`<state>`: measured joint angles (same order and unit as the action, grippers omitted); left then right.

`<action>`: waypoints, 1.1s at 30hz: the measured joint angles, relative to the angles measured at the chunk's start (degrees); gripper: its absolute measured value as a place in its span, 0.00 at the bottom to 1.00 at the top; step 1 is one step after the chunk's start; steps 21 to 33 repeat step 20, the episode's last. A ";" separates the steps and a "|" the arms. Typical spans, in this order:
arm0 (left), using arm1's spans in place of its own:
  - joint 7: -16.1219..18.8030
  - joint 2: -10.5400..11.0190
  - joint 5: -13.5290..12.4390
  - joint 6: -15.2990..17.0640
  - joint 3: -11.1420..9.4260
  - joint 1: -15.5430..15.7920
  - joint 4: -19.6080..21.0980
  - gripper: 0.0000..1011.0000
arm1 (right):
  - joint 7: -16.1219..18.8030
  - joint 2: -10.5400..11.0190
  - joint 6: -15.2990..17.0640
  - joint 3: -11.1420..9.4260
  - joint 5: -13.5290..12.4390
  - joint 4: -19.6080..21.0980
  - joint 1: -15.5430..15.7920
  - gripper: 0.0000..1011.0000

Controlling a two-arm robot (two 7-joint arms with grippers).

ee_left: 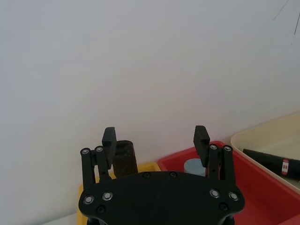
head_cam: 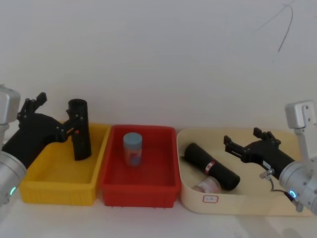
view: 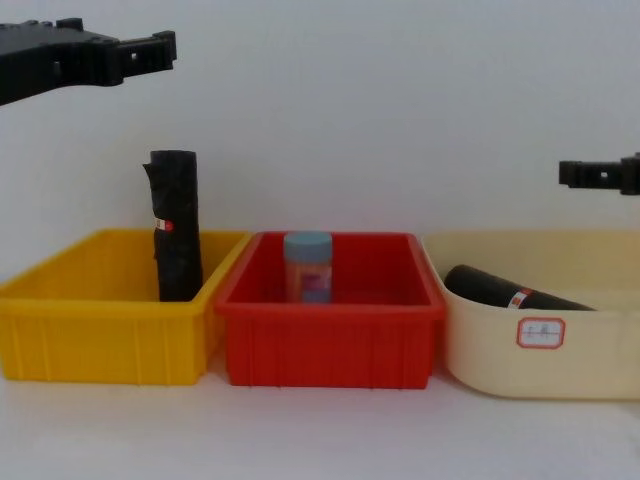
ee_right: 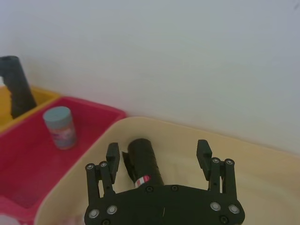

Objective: Pick up the garbage bag with the one hand and transfer it to the other hand.

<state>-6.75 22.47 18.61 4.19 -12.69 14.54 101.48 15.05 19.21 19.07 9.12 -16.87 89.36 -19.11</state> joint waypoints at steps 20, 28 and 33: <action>0.00 0.00 0.00 0.00 0.00 0.00 0.00 0.99 | 1.33 -0.35 -1.01 1.05 -2.53 6.59 4.91 0.99; 0.00 0.00 0.00 0.00 0.00 0.00 0.00 0.99 | 1.33 -0.35 -1.01 1.05 -2.53 6.59 4.91 0.99; 0.00 0.00 0.00 0.00 0.00 0.00 0.00 0.99 | 1.33 -0.35 -1.01 1.05 -2.53 6.59 4.91 0.99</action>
